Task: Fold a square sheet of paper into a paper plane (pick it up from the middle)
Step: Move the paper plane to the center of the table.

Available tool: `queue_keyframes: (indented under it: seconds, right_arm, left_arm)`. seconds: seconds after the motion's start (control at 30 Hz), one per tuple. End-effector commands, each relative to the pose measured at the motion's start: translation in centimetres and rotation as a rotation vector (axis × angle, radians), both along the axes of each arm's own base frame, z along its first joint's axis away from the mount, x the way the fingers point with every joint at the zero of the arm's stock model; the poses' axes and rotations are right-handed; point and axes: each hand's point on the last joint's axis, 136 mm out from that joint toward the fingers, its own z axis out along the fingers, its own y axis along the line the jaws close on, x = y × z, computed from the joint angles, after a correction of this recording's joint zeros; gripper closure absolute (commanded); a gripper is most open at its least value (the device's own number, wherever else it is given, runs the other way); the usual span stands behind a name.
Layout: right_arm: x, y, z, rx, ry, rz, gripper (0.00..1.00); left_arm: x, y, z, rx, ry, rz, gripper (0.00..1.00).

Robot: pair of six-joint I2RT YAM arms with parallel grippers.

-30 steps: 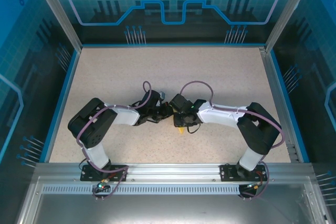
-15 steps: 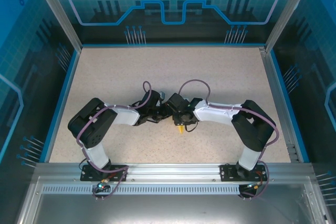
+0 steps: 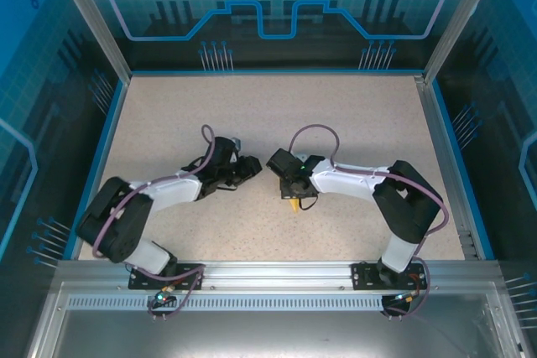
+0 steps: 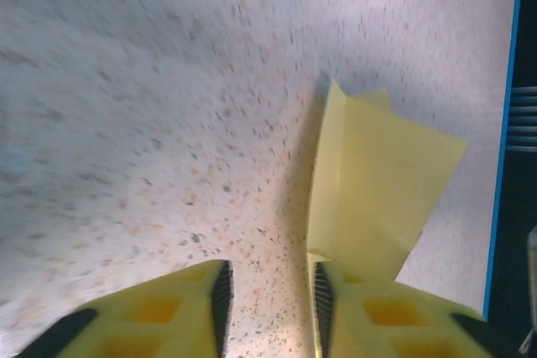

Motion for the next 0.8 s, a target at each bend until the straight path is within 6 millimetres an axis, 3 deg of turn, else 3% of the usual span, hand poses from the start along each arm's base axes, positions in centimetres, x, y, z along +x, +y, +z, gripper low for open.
queue_keyframes:
  seconds: [0.0,0.17,0.3,0.77]
  right_arm:
    - [0.6,-0.5,0.9,-0.039,-0.023,-0.004,0.91]
    - [1.0,0.3,0.1,-0.038,0.000,0.026,0.88]
    - [1.2,1.0,-0.5,-0.015,0.018,0.041,0.86]
    - [1.4,0.9,-2.0,-0.036,0.050,0.014,0.87]
  left_arm:
    - [-1.3,4.1,-1.0,0.152,0.070,0.106,0.57]
    - [-2.4,7.2,-1.2,0.282,0.111,0.196,0.41]
    - [-2.9,8.5,-1.4,0.332,0.126,0.238,0.30]
    - [-2.9,8.9,-1.6,0.348,0.135,0.248,0.16]
